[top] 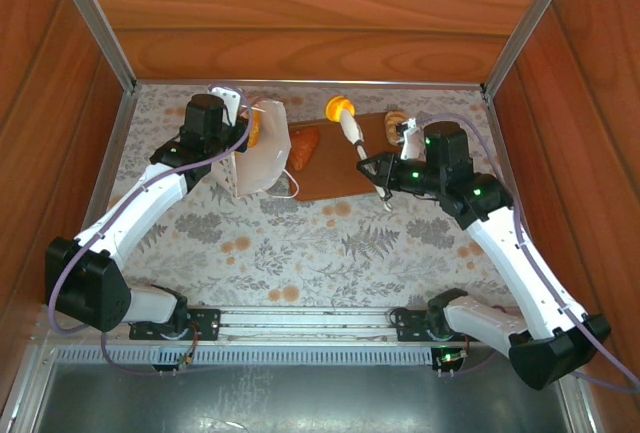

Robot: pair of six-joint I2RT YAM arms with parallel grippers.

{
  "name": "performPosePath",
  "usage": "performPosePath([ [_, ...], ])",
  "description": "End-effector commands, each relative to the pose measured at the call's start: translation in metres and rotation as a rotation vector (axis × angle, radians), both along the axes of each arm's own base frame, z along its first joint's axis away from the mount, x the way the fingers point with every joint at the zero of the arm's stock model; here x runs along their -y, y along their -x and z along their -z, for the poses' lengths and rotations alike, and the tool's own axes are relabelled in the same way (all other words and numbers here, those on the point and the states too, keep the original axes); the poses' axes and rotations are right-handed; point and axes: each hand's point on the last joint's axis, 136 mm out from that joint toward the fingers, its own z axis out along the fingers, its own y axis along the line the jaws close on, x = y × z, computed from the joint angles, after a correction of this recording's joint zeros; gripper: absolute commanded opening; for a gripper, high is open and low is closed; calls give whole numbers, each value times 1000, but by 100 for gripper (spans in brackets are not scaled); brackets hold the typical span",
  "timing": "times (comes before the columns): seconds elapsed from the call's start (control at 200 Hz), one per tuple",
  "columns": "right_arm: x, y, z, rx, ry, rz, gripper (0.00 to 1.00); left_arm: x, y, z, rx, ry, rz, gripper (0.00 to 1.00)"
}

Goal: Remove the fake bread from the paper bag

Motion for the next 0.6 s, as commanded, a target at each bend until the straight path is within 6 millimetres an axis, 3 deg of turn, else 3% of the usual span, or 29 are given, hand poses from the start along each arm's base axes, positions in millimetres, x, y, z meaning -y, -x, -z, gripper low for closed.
performPosePath([
  [0.0, 6, -17, 5, -14, -19, 48, 28, 5, 0, -8, 14, 33, 9, 0],
  [0.26, 19, -68, 27, -113, -181, 123, 26, 6, 2, -10, 21, 47, 16, 0],
  [0.595, 42, -126, 69, -228, -297, 219, 27, 8, 4, -8, 17, 52, 31, 0],
])
